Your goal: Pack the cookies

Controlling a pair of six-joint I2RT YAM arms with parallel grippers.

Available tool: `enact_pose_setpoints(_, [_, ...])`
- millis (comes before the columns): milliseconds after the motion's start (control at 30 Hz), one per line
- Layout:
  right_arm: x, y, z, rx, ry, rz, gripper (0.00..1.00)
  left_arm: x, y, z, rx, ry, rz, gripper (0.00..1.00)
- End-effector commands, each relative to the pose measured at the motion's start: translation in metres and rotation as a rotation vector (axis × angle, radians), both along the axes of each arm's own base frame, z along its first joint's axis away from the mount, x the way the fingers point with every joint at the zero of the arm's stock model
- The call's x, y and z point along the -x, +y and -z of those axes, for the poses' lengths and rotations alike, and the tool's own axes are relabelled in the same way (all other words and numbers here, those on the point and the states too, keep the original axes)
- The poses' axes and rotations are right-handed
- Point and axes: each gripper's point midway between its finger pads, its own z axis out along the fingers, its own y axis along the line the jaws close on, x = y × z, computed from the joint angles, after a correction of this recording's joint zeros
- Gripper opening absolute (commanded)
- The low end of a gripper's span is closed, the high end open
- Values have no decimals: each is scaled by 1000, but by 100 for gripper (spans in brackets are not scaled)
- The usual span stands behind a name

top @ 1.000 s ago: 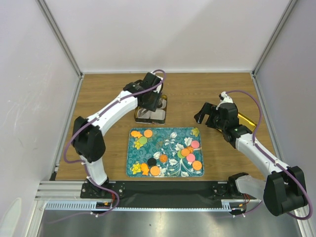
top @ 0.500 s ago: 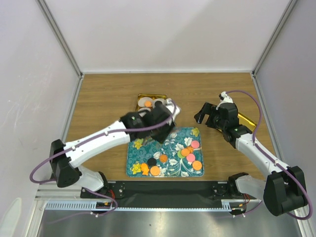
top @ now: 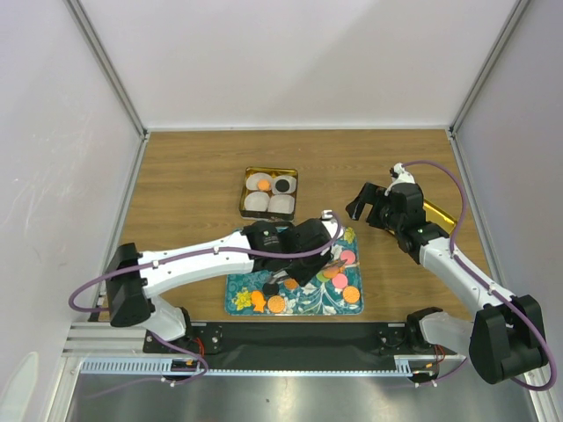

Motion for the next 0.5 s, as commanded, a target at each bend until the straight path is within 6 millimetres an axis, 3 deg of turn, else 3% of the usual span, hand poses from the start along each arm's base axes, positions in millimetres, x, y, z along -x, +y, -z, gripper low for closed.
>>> enact_pose_setpoints(0, [-5, -1, -10, 1, -37, 1, 100, 6, -11, 3, 23, 15, 13, 59])
enact_pose_setpoints(467, [-5, -1, -8, 2, -33, 1, 100, 15, -11, 26, -23, 46, 35, 60])
